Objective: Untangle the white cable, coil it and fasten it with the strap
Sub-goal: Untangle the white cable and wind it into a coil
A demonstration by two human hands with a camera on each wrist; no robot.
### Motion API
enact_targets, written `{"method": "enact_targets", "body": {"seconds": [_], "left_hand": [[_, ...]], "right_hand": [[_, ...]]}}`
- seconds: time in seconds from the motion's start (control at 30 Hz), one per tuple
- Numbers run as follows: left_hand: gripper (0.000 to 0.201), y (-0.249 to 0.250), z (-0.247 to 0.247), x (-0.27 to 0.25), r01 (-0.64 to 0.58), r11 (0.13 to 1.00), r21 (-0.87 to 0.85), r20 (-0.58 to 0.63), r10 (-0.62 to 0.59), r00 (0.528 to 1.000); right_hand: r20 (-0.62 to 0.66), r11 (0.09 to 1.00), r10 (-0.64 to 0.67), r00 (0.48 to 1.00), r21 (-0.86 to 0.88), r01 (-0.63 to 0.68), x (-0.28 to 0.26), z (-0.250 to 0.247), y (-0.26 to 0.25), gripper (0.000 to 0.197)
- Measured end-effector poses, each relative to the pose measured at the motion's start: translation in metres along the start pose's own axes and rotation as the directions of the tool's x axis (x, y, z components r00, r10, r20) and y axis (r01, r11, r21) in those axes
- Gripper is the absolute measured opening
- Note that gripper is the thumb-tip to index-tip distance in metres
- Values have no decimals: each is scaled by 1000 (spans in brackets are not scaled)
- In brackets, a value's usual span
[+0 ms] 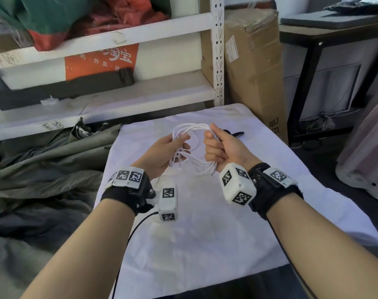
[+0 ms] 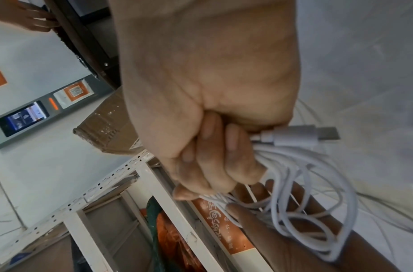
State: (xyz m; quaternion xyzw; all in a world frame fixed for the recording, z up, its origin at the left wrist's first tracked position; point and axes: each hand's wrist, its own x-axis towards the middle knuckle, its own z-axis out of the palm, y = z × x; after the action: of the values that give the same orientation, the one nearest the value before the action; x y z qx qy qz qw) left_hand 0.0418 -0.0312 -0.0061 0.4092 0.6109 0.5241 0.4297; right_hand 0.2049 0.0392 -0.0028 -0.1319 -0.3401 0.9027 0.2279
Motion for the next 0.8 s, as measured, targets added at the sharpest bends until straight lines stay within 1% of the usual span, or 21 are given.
{"method": "enact_targets", "body": {"seconds": [0.07, 0.17, 0.23, 0.3, 0.37, 0.4, 0.47, 0.53, 0.57, 0.63, 0.67, 0.77, 0.8], "left_hand": [[32, -3, 4, 2, -13, 997, 81, -37, 17, 999], [41, -7, 9, 3, -33, 989, 147, -60, 42, 997], [49, -4, 13, 0, -29, 977, 212, -45, 39, 998], [58, 0, 16, -2, -26, 953, 301, -30, 37, 999], [65, -1, 11, -5, -34, 895, 445, -4, 39, 999], [65, -4, 7, -5, -34, 863, 504, 18, 29, 999], [55, -11, -7, -6, -45, 809, 586, 37, 29, 999], [41, -17, -21, -5, -64, 715, 697, 45, 45, 998], [38, -18, -27, -5, -66, 661, 747, 46, 47, 998], [35, -20, -37, -6, -43, 599, 799, 17, 50, 999], [35, -20, -42, -6, -22, 576, 817, -5, 45, 999], [35, -22, -58, -4, 66, 458, 887, -82, 15, 996], [35, -22, -63, -4, 101, 451, 887, -124, 21, 992]], "right_hand": [[10, 998, -29, 1000, 64, 28, 1, -1, 3, 44], [11, 989, -60, 998, 137, 58, 1, -1, 3, 54], [-11, 978, -106, 994, 181, 106, -2, 1, -1, 51], [-55, 947, -171, 984, 267, 180, -4, 0, -8, 46], [-117, 883, -255, 960, 377, 280, -6, -5, -17, 46], [-163, 845, -291, 943, 418, 333, -6, -9, -22, 47], [-260, 784, -353, 899, 442, 436, -8, -19, -33, 47], [-348, 739, -402, 847, 422, 524, -9, -29, -43, 46], [-385, 721, -418, 822, 409, 559, -8, -34, -47, 47], [-450, 703, -427, 784, 381, 601, -8, -40, -52, 48], [-475, 705, -425, 770, 360, 611, -7, -42, -53, 48], [-528, 721, -443, 725, 270, 638, -9, -45, -52, 46], [-540, 724, -450, 711, 245, 645, -11, -45, -52, 44]]}}
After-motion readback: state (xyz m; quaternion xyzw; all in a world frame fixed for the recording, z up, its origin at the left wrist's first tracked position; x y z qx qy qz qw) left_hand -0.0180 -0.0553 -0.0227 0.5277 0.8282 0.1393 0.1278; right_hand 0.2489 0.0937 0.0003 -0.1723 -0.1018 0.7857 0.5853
